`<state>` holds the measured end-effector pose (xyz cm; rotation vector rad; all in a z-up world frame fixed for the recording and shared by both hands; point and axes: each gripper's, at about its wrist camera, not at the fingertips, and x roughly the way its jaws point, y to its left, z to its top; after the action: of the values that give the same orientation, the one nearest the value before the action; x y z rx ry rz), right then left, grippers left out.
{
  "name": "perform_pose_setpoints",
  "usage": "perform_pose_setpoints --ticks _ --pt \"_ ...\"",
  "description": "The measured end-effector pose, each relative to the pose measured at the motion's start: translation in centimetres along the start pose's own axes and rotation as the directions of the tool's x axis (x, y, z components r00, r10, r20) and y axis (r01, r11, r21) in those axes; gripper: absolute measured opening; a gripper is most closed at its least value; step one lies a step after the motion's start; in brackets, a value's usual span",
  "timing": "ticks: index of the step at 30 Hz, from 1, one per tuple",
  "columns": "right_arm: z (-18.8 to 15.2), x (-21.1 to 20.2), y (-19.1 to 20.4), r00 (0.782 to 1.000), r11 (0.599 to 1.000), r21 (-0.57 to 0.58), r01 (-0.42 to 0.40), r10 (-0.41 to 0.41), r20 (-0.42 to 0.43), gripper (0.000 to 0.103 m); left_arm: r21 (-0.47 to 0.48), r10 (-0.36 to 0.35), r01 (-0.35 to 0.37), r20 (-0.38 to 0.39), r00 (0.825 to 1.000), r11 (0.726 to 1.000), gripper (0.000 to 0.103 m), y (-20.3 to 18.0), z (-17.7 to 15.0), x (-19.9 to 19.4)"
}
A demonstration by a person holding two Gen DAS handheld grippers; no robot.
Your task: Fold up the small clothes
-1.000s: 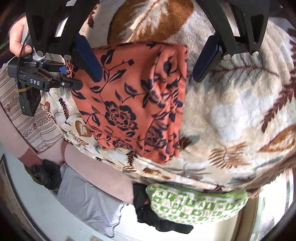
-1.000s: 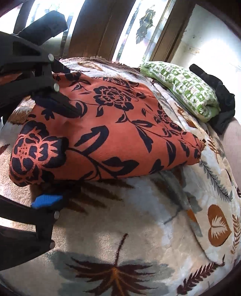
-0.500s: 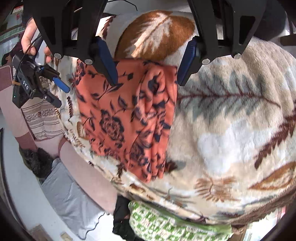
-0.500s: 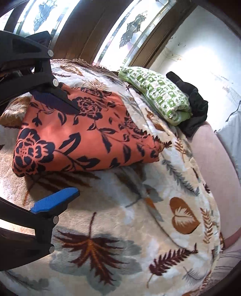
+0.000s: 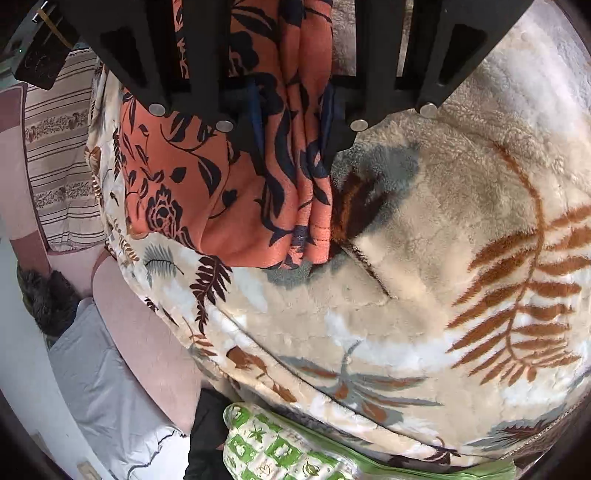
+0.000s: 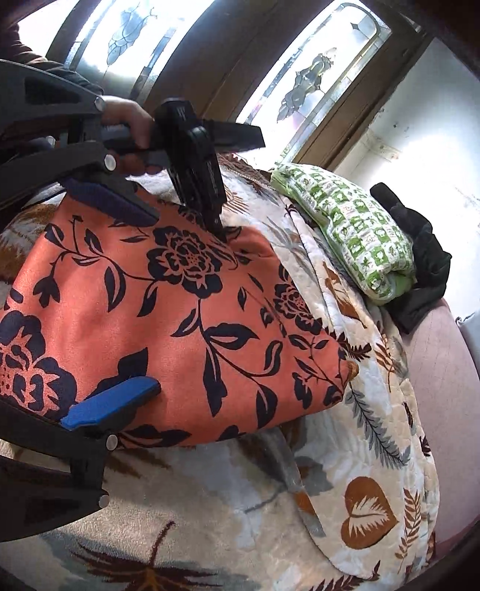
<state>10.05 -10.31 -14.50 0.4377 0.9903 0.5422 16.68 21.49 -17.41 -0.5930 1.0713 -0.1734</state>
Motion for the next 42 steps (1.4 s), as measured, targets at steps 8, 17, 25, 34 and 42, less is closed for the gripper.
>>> perform_pose_setpoints --ticks 8,17,25,34,42 --pt "-0.2 0.1 -0.4 1.0 1.0 -0.014 -0.007 0.007 0.012 0.086 0.029 -0.03 0.027 0.116 0.993 0.999 0.075 -2.4 -4.6 -6.4" --pt "0.2 0.1 -0.9 1.0 0.999 0.028 -0.026 0.026 -0.004 0.086 -0.057 -0.012 0.013 0.014 1.0 0.998 0.012 -0.7 -11.1 -5.7" --pt "0.8 -2.5 -0.3 1.0 0.999 0.048 0.003 -0.003 0.001 0.086 -0.002 -0.026 0.026 0.139 0.99 1.0 0.081 -4.1 -11.8 -9.5" --pt "-4.5 -14.9 -1.1 0.976 0.988 0.055 0.147 -0.153 0.154 0.086 0.12 0.055 -0.065 0.086 0.995 0.991 0.011 -2.7 -13.9 -6.7" --pt "-6.0 -20.0 -3.0 0.957 0.983 0.152 0.1 -0.137 0.255 0.088 0.154 0.039 -0.054 0.101 0.994 0.987 0.055 -3.3 -15.3 -7.2"
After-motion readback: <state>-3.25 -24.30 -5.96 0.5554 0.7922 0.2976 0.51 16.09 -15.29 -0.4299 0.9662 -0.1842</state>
